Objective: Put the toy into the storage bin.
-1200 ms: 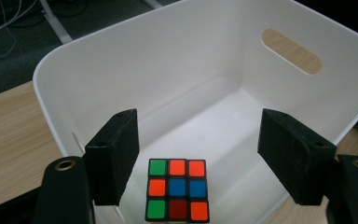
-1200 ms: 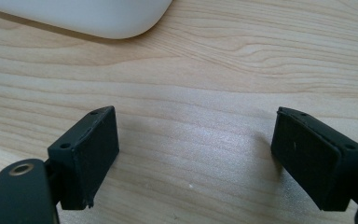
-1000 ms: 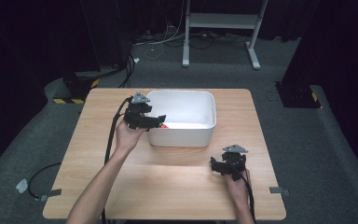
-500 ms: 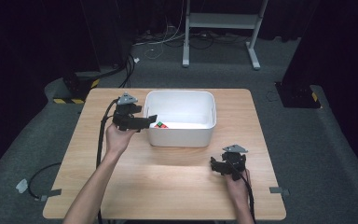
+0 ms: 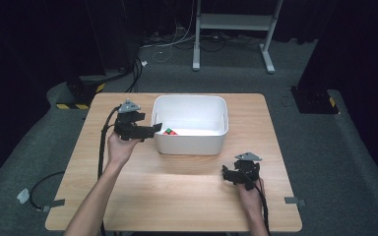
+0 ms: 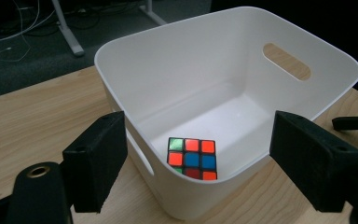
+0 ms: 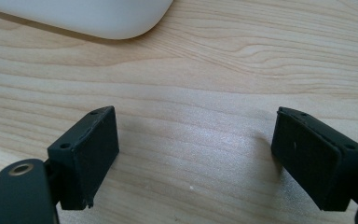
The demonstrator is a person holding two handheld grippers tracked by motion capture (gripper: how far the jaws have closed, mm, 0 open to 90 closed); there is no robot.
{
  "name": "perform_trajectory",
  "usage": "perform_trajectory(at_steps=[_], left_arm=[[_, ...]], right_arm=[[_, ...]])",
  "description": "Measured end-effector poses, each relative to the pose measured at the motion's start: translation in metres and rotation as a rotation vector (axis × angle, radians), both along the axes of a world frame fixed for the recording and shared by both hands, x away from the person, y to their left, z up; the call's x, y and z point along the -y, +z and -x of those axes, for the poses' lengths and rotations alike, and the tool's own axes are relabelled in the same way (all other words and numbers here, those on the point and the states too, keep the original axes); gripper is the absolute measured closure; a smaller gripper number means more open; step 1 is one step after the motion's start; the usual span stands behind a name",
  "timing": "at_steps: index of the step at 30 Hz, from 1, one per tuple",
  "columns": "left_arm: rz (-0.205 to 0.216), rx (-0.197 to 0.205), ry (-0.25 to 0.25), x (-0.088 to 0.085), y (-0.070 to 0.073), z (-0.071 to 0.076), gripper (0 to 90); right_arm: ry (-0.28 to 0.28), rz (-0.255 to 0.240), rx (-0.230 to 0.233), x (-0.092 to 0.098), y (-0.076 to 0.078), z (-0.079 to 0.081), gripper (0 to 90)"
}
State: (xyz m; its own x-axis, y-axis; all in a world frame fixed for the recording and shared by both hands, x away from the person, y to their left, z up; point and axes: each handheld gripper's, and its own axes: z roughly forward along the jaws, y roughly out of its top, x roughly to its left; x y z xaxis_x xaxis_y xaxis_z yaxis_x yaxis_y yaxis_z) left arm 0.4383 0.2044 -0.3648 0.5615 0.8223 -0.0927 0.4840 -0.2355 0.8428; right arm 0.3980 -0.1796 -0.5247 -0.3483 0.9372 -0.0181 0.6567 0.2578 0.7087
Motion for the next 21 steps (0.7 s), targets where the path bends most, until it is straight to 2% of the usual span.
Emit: perform_trajectory(at_steps=[7, 14, 21], left_arm=[[0.021, -0.006, 0.021, -0.012, -0.003, 0.005, 18.8], [0.025, -0.009, 0.029, -0.017, 0.0, 0.009, 18.3], [-0.006, -0.012, 0.033, -0.022, 0.001, 0.014, 18.5]], right_arm=[[0.0, 0.0, 0.0, 0.0, 0.0, 0.0, 14.8], [-0.002, 0.001, 0.001, 0.0, 0.0, 0.0, 14.8], [-0.003, 0.002, 0.002, 0.0, 0.0, 0.0, 14.8]])
